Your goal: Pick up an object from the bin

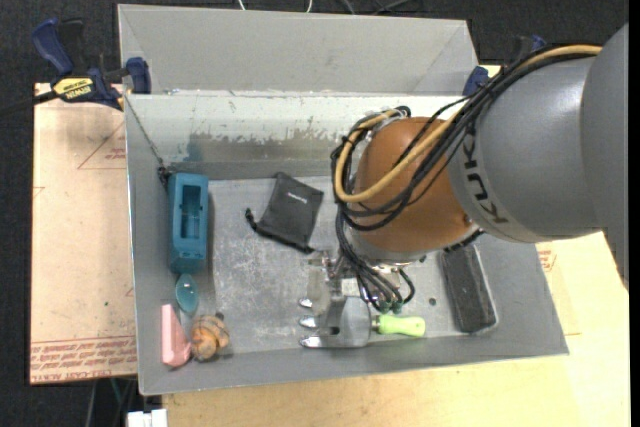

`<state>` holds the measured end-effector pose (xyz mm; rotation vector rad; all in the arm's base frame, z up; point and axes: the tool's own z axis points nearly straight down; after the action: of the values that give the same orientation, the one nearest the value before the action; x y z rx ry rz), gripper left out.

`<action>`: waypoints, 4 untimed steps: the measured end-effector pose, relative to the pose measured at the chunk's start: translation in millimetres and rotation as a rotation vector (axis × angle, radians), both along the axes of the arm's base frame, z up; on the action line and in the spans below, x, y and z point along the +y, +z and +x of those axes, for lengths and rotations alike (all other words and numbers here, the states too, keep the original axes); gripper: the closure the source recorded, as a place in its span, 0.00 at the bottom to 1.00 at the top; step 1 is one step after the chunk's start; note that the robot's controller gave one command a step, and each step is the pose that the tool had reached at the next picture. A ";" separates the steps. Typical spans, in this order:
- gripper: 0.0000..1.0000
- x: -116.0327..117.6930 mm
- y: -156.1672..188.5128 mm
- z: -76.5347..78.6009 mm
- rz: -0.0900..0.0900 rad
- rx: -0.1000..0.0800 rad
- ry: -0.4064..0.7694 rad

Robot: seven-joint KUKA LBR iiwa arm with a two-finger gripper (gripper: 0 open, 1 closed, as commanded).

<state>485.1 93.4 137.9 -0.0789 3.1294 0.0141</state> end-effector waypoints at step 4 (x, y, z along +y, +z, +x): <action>0.00 17.7 -8.1 1.2 0.003 0.002 -0.092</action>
Offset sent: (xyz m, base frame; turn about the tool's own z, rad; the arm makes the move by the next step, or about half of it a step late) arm 0.0033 0.0201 -0.0031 -0.0385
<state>486.3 111.1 129.8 0.0647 3.1310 0.0174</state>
